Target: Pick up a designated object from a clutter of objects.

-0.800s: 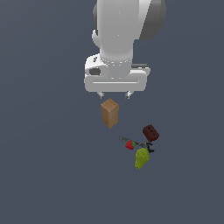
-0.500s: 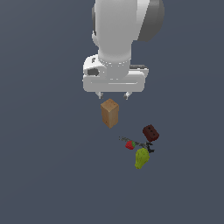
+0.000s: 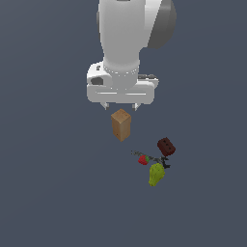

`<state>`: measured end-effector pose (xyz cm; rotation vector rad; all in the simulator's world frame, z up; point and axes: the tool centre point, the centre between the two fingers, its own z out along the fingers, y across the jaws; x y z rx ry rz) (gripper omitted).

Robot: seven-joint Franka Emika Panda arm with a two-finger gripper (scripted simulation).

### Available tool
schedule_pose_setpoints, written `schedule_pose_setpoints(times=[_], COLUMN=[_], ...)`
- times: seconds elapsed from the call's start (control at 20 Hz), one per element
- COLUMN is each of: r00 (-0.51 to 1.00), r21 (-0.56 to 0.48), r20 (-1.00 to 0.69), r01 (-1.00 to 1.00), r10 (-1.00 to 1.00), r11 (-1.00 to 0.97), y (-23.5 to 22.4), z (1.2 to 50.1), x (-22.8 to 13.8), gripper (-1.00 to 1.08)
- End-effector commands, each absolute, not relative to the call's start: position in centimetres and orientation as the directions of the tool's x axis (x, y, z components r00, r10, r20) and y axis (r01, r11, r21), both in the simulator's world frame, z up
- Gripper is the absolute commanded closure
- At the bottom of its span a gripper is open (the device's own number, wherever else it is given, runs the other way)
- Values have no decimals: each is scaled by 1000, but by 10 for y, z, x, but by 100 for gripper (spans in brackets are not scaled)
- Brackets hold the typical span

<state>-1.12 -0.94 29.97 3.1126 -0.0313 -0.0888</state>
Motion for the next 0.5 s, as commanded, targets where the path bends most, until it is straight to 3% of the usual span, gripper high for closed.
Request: schedule_pose_setpoints(times=[0.0,0.45], r00=[998,995], r21=[29,30], r20=[-57,-50], r01=[-22,-86], r10=[-23,-87], r11=[-999,-996], y=[-9,0], z=[299,288], x=[-11,4], gripper=[-92,-92])
